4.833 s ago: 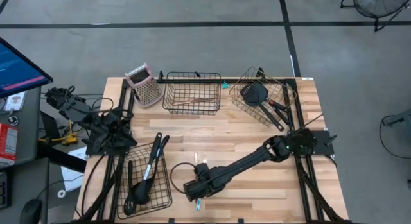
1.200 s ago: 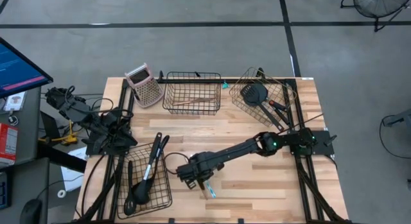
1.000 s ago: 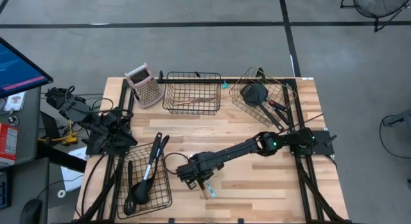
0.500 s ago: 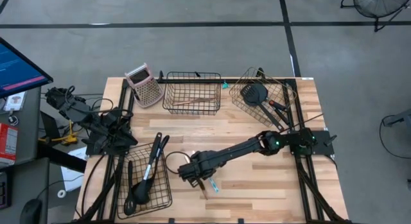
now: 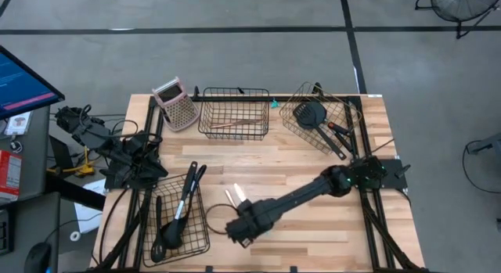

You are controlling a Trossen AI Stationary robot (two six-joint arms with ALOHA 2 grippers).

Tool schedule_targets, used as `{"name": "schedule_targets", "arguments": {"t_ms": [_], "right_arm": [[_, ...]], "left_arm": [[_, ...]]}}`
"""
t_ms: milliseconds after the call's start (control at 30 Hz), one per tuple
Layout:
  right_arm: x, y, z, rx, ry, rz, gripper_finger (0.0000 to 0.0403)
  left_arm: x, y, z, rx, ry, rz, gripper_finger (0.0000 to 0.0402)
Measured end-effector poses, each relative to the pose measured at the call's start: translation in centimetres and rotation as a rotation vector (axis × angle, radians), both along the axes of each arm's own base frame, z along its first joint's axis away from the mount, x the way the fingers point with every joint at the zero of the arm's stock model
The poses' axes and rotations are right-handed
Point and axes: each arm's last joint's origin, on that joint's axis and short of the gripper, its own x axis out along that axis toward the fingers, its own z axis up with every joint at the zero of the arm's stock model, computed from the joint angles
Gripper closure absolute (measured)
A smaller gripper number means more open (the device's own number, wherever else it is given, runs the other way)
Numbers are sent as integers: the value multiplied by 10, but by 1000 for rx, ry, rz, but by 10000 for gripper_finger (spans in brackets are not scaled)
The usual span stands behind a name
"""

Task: Pick & Place Kitchen Items
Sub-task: Put the blue knife into the top black wire basket

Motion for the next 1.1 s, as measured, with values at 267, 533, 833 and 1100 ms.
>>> {"name": "schedule_targets", "arguments": {"t_ms": [267,533,833,1100], "right_arm": [[-3,11,-8,60,47,4,146],[3,-3,-37,27,139,59,135],[7,7,-70,129,197,138,175],[6,3,-75,101,228,96,340]], "left_arm": [[0,0,0,0,0,0,390],[0,0,0,0,0,0,390],[0,0,0,-2,1,0,390],[0,0,0,1,-1,4,390]]}}
